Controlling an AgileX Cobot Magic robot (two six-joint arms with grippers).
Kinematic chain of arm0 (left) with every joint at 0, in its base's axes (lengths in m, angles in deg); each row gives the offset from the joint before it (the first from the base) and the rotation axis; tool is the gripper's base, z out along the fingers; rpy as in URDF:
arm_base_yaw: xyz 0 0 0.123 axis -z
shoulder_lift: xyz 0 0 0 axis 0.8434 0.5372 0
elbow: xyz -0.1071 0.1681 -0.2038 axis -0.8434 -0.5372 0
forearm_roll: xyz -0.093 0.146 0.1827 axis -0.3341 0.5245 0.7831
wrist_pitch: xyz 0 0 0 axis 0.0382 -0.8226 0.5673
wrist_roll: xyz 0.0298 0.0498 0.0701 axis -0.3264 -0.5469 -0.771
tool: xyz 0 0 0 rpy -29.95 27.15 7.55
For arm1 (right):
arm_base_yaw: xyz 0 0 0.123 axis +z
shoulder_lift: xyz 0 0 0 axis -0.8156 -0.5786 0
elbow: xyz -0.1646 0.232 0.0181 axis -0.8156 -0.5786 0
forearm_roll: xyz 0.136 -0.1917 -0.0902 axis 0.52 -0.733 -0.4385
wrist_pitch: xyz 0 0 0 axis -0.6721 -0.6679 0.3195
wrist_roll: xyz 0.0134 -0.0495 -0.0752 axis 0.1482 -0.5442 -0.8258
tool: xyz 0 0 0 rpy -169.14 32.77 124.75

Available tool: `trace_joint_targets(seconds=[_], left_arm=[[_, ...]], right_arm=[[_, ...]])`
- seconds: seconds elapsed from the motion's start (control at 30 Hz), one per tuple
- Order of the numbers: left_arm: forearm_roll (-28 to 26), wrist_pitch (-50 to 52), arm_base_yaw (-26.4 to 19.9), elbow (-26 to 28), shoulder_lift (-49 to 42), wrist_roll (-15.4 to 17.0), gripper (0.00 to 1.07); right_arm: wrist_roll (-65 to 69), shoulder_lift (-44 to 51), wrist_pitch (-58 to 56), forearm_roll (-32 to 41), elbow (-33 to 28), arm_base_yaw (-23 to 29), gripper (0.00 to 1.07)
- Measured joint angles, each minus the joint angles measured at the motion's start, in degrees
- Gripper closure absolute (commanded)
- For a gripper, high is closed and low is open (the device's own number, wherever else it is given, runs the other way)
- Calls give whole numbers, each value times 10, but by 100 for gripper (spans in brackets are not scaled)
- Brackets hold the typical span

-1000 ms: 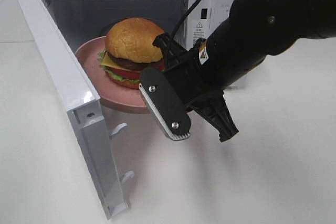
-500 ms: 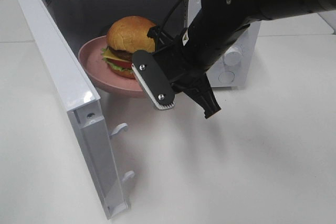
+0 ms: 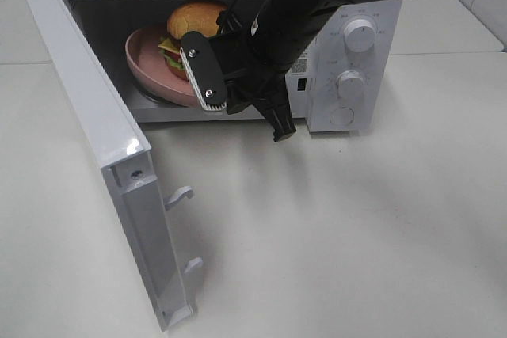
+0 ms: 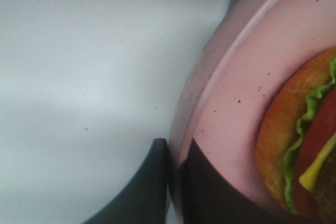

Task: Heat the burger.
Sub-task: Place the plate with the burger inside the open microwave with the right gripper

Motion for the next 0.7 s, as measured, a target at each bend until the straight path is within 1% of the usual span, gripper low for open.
trace_joint_targets(seconds=[0.03,0.07,0.13,0.17,0.2,0.23,0.27,0.3,0.33,0.37,0.43,0.47,0.5,0.53,0.67,0.7], left_arm=[[0,0,0,0,0,0,106],[0,0,0,0,0,0,106],[0,0,0,0,0,0,106],[0,0,0,0,0,0,106],[0,0,0,0,0,0,106],[0,0,0,0,0,0,106],[0,0,0,0,0,0,106],[0,0,0,0,0,0,106],[0,0,0,0,0,0,106],[0,0,0,0,0,0,106],[0,0,0,0,0,0,106],[0,0,0,0,0,0,106],[0,0,0,0,0,0,106],[0,0,0,0,0,0,106],[0,0,0,0,0,0,106],[0,0,0,0,0,0,106]], right_arm=[[28,-17,-13,-1,23,-2,107],[28,-17,-13,-1,23,-2,107],[67,-42,-32,-13,58,-7,107],[67,-42,-32,-13,58,-7,107],[87,-60,-45,-29,84,-9,107],[96,-69,-52,-38,97,-9,107],[96,-69,-52,-38,97,-9,107],[113,-86,-64,-50,121,-9,107],[113,-86,-64,-50,121,-9,107],[131,-100,-74,-58,144,-9,107],[141,-109,-78,-62,155,-9,107],[156,-124,-90,-65,176,-9,107],[156,-124,-90,-65,176,-9,107],[164,-131,-94,-69,189,-9,107],[176,-134,-93,-69,195,-9,107],[185,-134,-92,-69,195,-9,105]])
